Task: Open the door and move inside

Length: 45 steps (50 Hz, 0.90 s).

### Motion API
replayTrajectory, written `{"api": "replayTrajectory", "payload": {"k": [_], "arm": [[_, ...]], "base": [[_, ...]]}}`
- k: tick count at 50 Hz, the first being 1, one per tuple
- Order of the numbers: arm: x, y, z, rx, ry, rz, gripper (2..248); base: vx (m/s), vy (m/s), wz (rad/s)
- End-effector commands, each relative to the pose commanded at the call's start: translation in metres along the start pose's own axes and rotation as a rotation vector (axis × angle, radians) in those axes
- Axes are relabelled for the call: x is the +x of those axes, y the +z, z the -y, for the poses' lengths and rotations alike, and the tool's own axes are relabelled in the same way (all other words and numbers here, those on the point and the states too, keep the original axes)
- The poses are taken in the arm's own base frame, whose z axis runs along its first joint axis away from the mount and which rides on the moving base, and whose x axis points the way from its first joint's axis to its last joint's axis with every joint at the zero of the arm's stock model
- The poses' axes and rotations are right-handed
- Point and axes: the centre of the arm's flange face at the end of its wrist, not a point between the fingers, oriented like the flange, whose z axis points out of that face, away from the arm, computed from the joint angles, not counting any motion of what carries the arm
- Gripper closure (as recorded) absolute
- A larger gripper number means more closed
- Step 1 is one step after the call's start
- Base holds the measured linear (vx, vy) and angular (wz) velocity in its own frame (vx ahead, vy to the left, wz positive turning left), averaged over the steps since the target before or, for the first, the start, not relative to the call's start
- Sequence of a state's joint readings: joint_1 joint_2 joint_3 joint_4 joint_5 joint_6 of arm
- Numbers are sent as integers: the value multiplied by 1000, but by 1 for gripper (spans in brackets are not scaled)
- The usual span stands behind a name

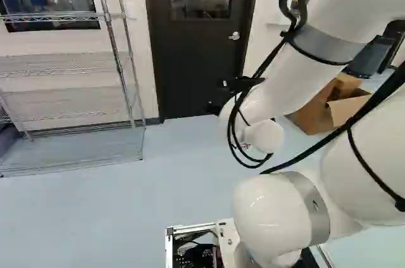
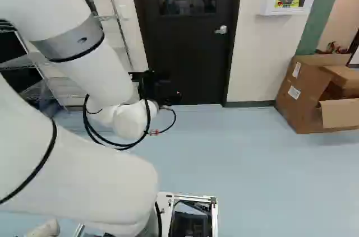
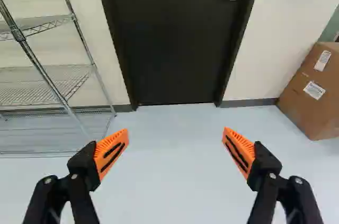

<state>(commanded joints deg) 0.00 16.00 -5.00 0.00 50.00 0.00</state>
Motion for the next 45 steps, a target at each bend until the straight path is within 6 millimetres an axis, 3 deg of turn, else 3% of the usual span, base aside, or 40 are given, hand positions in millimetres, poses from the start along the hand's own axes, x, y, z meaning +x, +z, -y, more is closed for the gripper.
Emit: {"api": "replayTrajectory", "payload": {"k": [45], "arm": [[0,0,0,0,0,0,3]], "base": [[3,3,-6]]}}
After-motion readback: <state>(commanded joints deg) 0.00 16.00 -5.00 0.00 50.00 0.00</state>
